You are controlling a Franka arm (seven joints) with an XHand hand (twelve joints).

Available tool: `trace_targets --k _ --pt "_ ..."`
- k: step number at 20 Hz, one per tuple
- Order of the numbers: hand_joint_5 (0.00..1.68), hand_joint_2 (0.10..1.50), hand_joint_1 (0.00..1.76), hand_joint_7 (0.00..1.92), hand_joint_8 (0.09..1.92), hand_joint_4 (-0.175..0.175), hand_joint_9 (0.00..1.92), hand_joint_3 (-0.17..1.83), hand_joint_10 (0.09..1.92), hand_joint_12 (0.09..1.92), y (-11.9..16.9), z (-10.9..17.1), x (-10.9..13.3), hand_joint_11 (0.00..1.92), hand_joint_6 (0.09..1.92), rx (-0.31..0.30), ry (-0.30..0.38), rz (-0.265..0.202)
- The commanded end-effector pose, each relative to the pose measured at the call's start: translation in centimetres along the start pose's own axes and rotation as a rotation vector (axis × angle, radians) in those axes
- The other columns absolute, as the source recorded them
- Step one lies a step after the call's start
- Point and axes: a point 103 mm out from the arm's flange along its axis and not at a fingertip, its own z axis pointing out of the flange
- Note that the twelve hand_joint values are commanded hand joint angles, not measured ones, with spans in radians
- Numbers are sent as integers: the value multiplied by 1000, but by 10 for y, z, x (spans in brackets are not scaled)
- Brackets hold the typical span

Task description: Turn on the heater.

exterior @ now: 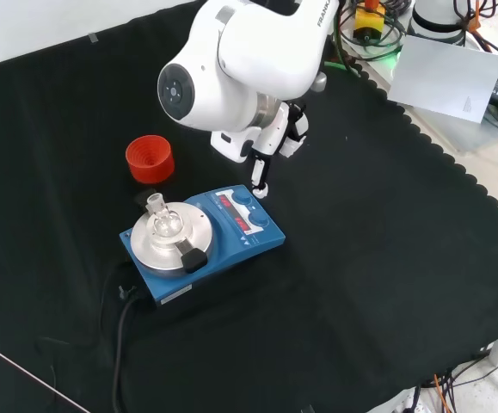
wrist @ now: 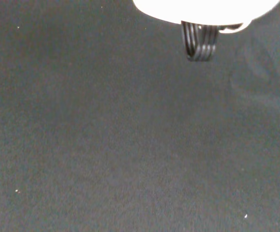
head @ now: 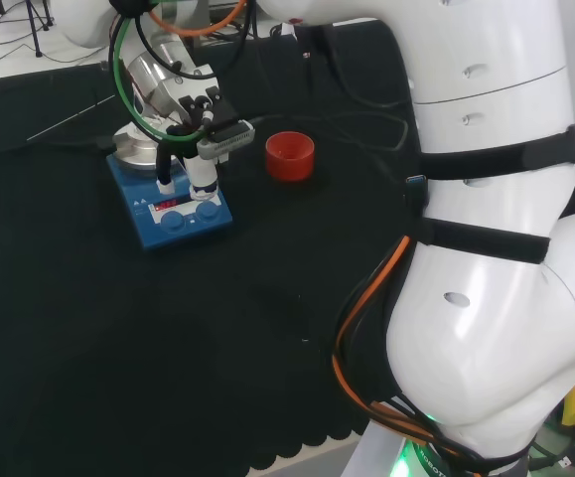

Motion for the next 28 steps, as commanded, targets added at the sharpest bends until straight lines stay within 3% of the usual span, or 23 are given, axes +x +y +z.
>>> trace_targets --k 1,28 --pt "299 619 1503 1841 1805 -22 1920 1141 1808 1732 3 3 -1 1920 429 0 -3 -3" --pt "322 620 1503 1840 1803 -22 1920 1145 1805 1725 31 12 -9 1920 436 23 3 7"
